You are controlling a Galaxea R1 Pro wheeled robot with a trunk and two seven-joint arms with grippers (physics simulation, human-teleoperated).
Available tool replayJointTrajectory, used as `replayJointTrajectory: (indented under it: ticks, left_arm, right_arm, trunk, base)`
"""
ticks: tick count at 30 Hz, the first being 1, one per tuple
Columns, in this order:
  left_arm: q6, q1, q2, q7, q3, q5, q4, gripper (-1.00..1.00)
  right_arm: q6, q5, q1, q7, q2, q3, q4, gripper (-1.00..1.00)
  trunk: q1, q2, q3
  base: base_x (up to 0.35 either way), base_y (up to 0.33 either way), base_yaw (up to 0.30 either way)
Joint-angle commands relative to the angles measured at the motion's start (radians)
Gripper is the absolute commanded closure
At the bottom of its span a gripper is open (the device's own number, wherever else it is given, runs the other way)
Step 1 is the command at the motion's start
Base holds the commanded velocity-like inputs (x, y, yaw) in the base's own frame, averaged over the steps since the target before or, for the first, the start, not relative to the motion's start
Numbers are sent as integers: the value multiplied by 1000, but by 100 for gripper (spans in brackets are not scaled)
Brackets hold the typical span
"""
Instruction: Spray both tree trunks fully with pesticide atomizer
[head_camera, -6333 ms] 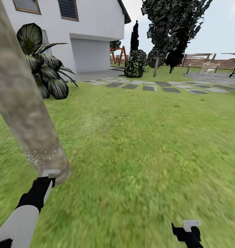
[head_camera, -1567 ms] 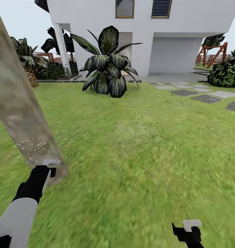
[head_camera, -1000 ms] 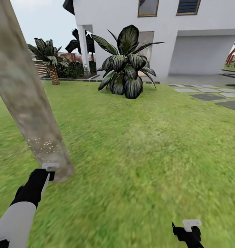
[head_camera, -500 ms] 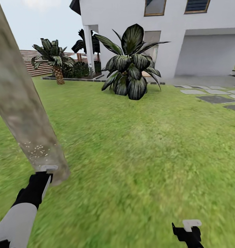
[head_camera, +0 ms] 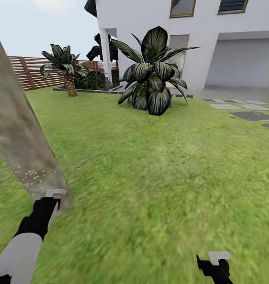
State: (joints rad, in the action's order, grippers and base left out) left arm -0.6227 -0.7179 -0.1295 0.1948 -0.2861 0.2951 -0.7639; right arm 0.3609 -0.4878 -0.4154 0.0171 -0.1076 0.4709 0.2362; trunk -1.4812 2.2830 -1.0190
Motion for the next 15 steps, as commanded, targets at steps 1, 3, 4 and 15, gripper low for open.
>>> replayJointTrajectory:
  ticks: [1, 3, 4, 15]
  left_arm:
    - [0, 0, -1, 0, 0, 1, 0, 100]
    - [0, 2, -4, 3, -2, 1, 0, 100]
    - [0, 7, -6, 11, -2, 0, 0, 100]
    - [0, 11, -10, 35, -2, -4, 0, 100]
  right_arm:
    - [0, 0, 0, 0, 0, 0, 0, -100]
    - [0, 0, 0, 0, 0, 0, 0, -100]
    - [0, 0, 0, 0, 0, 0, 0, -100]
    - [0, 0, 1, 0, 0, 0, 0, -100]
  trunk:
    - [0, 0, 0]
    - [0, 0, 0]
    - [0, 0, 0]
    - [0, 0, 0]
  base:
    - [151, -240, 268]
    - [151, -240, 274]
    - [151, -240, 276]
    - [163, -239, 277]
